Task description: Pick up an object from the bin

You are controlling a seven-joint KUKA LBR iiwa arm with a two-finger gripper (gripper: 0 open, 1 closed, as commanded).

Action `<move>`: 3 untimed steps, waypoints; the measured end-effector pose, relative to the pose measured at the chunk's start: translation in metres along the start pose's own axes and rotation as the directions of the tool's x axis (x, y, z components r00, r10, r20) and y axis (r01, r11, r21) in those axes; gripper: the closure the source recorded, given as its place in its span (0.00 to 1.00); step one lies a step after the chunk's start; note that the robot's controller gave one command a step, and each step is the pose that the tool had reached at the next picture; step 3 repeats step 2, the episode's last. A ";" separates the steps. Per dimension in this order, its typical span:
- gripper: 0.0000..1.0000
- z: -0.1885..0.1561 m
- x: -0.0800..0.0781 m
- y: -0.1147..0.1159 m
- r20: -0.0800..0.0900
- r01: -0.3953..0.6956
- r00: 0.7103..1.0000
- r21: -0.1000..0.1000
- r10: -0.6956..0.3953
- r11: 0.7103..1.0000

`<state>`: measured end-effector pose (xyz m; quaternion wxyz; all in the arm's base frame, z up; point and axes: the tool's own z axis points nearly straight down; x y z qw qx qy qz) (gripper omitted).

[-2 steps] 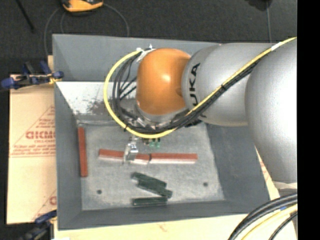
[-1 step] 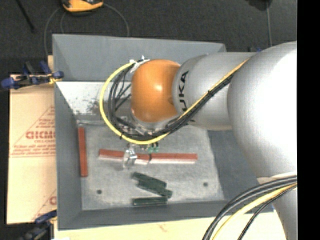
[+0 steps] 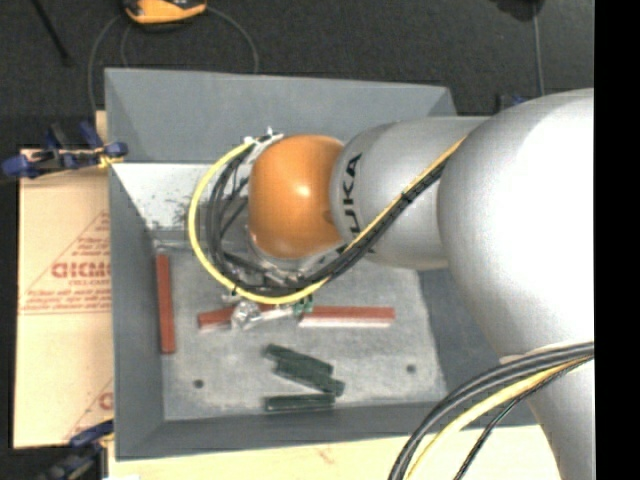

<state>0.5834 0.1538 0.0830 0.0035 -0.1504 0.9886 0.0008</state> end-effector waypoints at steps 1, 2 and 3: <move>1.00 0.000 0.000 0.000 0.000 -0.001 1.000 0.000 0.001 1.000; 1.00 -0.151 0.010 0.009 0.000 -0.001 1.000 0.001 0.001 1.000; 1.00 -0.151 0.010 0.009 0.000 -0.001 1.000 0.001 0.001 1.000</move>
Offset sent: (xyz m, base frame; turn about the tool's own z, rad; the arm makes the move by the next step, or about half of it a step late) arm -0.0156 0.0060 0.1493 -0.0058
